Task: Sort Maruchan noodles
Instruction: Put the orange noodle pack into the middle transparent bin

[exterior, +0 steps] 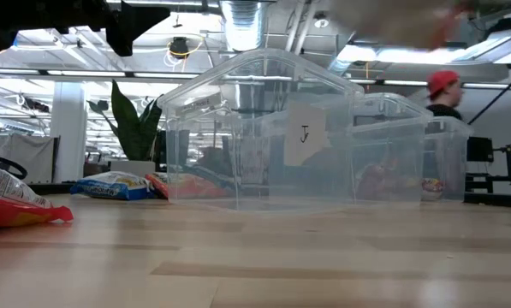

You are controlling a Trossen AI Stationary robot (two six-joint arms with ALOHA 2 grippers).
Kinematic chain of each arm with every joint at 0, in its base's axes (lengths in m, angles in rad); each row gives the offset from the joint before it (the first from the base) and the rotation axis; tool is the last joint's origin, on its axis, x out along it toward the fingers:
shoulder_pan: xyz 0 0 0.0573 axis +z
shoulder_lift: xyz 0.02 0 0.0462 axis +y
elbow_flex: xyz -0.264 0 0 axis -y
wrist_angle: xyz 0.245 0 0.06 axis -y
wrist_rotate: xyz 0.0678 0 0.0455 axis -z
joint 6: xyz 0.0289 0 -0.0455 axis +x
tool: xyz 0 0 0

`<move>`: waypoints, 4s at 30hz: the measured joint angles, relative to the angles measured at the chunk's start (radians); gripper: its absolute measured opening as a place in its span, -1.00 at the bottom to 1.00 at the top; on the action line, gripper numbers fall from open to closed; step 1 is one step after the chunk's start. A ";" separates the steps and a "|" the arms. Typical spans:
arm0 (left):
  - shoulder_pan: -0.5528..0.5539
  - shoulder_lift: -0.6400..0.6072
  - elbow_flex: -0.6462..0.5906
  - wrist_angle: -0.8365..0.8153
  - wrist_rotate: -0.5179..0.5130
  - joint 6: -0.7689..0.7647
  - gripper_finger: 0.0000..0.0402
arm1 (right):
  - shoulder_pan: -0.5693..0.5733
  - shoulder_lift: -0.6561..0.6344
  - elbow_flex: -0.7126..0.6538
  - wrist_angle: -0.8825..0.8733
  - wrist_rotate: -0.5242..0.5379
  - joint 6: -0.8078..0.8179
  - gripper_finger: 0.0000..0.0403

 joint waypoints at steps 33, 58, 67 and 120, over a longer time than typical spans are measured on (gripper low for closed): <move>0.000 0.000 0.000 -0.002 0.000 0.007 0.39 | -0.432 -0.055 0.000 -0.098 0.174 -0.059 0.19; 0.000 0.000 0.000 -0.014 0.000 -0.005 0.39 | -0.084 -0.210 0.000 -0.361 0.094 0.171 0.22; 0.000 0.000 0.000 -0.017 0.000 -0.017 0.39 | -0.085 -0.210 0.000 -0.362 0.097 0.171 0.22; -0.123 0.064 0.468 -1.232 0.053 -0.411 0.39 | -0.087 -0.210 0.000 -0.363 0.138 0.065 0.22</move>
